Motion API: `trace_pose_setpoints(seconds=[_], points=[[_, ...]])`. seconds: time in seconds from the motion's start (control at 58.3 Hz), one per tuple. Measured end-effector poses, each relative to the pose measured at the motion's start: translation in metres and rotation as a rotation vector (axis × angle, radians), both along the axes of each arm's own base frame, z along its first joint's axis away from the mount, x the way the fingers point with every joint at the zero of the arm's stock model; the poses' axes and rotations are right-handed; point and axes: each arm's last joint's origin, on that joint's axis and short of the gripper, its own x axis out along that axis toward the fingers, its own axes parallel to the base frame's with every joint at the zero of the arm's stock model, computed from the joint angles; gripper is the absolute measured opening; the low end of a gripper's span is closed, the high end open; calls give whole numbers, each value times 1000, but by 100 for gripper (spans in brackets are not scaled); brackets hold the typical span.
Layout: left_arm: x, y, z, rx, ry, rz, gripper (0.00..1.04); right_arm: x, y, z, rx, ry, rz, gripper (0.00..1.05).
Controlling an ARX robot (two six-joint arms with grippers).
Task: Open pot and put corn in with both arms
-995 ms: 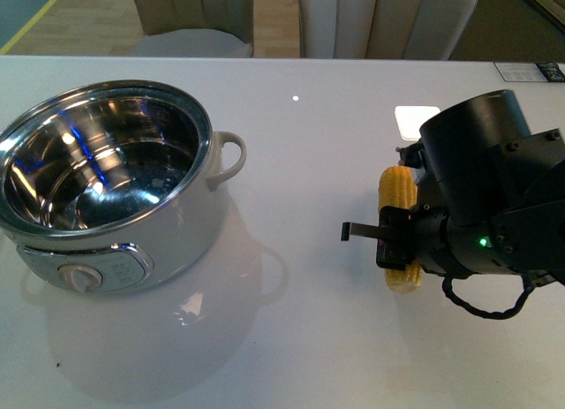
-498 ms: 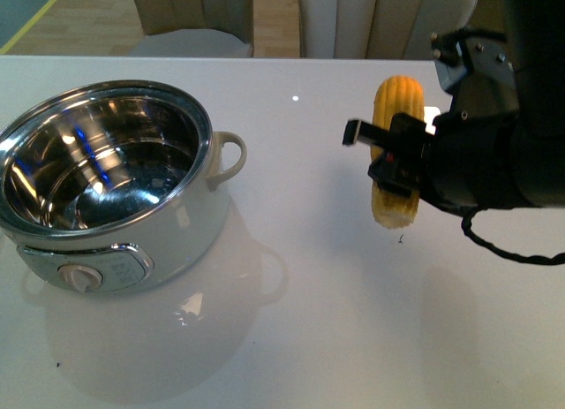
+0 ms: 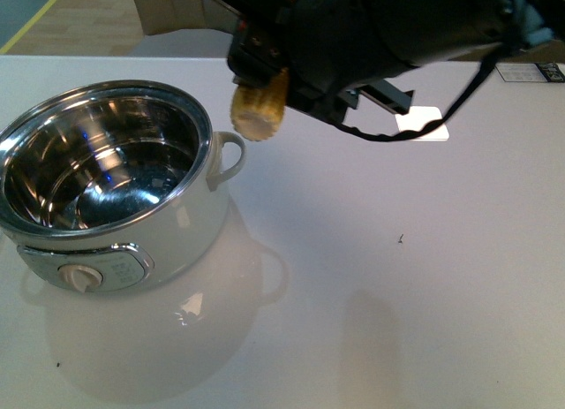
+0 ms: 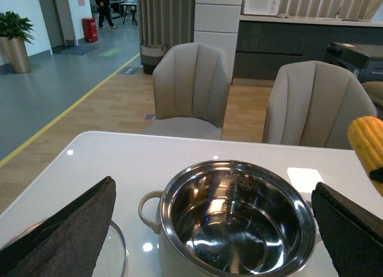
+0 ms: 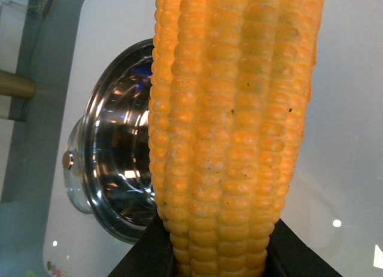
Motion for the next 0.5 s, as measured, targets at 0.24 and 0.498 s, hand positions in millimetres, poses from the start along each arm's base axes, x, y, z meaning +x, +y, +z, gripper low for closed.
trace_pose_setpoints(seconds=[0.24,0.498], points=[[0,0,0,0,0,0,98,29,44,-6,54,103,34,20],[0,0,0,0,0,0,98,35,85,-17,23,145,113,20]])
